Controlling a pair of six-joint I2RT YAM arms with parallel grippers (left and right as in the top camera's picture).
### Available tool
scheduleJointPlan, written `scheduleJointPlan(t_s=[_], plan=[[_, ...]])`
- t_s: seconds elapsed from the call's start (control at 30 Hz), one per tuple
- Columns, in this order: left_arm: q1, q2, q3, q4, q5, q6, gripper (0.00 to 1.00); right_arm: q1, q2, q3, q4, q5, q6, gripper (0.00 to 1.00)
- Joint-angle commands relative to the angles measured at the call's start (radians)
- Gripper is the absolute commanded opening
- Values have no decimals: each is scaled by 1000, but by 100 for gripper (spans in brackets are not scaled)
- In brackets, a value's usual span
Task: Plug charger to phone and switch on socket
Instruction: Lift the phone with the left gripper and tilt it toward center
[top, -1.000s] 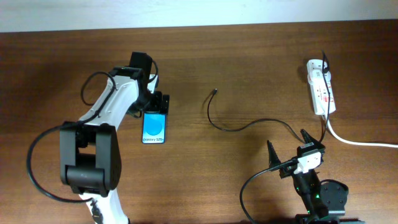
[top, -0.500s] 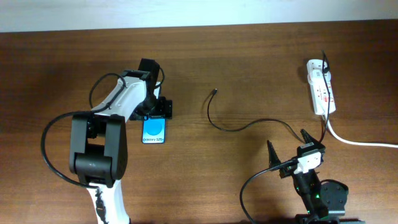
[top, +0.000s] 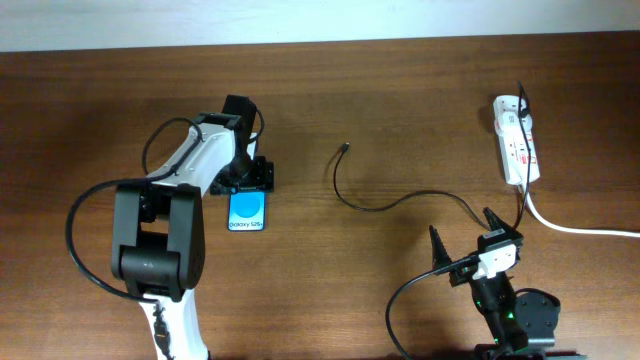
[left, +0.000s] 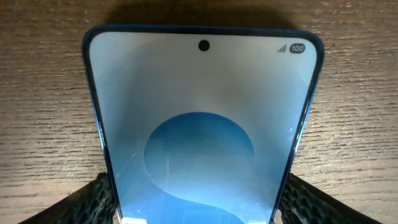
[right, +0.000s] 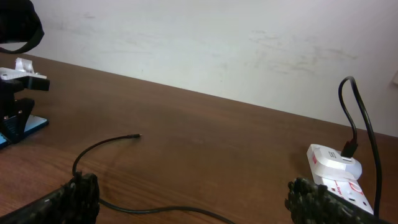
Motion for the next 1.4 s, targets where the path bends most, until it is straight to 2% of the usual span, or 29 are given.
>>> scheduleJointPlan(t_s=[0.0, 0.03, 0.27, 0.53, 0.77, 0.93, 1.03, 1.07, 1.1, 1.13, 1.27, 1.37], plan=[[-7, 21, -20, -22, 9, -26, 83, 8, -6, -8, -1, -13, 11, 98], [-7, 21, -20, -28, 9, -27, 83, 8, -6, -8, -1, -12, 11, 98], [-6, 21, -20, -30, 9, -52, 61, 8, -6, -8, -1, -12, 11, 98], [1, 20, 31, -68, 8, -51, 61, 8, -6, -8, -1, -12, 11, 98], [11, 20, 155, -154, 9, -52, 48, 8, -6, -8, -1, -12, 11, 98], [11, 20, 163, -158, 18, -56, 46, 8, -6, -8, -1, -12, 11, 98], [11, 20, 179, -161, 18, -56, 32, 8, -6, -8, -1, -13, 11, 98], [11, 20, 183, -161, 18, -56, 15, 8, -6, -8, -1, -12, 11, 98], [11, 20, 189, -162, 21, -56, 6, 8, -6, -8, -1, -12, 11, 98], [11, 20, 193, -162, 25, -56, 2, 8, -6, -8, -1, -13, 11, 98], [11, 20, 214, -166, 39, -138, 0, 8, -6, -8, -1, -13, 11, 98], [11, 20, 247, -177, 105, -181, 0, 8, -6, -8, -1, -12, 11, 98]])
